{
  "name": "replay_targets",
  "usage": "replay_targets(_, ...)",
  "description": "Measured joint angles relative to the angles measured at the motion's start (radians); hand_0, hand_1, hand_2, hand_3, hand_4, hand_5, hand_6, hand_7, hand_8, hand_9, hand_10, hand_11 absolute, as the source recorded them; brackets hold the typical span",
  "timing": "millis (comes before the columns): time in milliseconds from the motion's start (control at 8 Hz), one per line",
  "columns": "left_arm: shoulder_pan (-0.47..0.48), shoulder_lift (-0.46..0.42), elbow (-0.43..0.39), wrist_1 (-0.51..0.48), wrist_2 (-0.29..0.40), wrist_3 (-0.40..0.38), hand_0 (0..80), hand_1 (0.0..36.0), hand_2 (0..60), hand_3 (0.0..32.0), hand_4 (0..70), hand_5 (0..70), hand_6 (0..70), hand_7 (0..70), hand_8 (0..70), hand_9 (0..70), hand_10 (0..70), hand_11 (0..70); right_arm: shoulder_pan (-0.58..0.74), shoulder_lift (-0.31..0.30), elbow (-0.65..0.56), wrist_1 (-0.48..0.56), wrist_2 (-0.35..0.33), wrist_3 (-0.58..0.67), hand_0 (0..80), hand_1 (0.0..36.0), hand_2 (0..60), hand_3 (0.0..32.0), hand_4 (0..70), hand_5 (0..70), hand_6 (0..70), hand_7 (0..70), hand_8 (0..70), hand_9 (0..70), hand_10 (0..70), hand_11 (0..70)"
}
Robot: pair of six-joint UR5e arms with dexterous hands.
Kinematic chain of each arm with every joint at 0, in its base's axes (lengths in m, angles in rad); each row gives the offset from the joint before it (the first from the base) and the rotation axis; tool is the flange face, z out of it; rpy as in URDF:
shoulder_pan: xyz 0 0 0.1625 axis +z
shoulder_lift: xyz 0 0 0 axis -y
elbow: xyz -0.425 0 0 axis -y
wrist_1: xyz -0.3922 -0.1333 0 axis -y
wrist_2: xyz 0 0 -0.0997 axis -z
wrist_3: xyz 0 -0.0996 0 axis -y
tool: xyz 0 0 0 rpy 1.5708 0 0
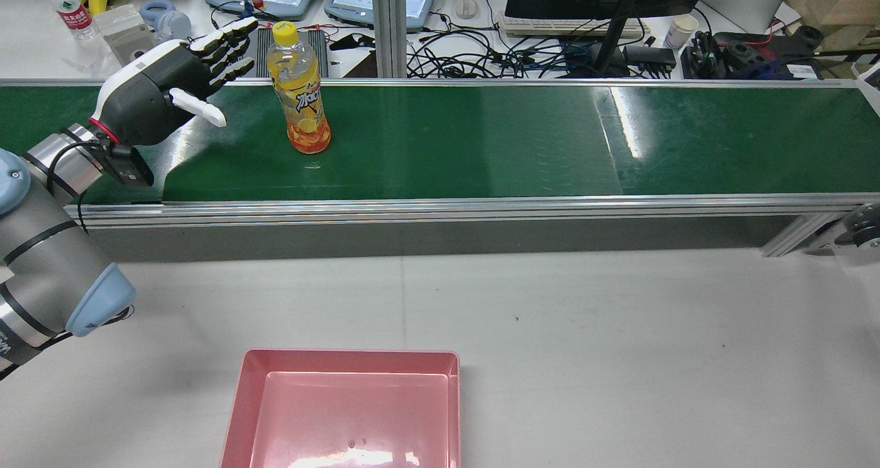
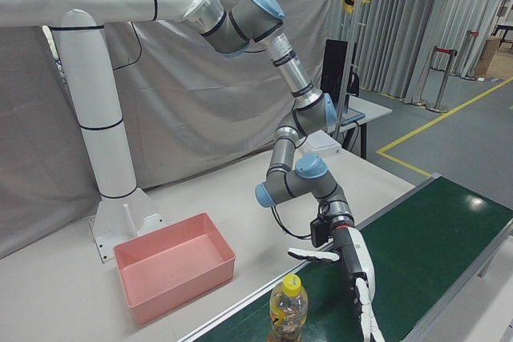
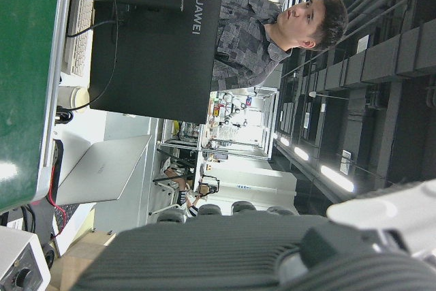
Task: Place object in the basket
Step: 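Reach the left hand forward toward the orange-labelled bottle on the belt, then close the left hand fingers around the bottle's upper body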
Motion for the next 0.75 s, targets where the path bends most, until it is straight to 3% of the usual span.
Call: replay_targets(750,0.023,-0.057,0.017,-0.006,-0.012,-0.004,58.0,9.0,0.0,0.0,10.5,11.0,0.0,0.0,0.7,0.9,4.6,8.4,0.000,-0.001,0.000,0.000,0.000,0.000,0.0,0.0,0.0,0.0,0.0,0.0,0.0,0.0,0.0,0.0,0.0,0.0)
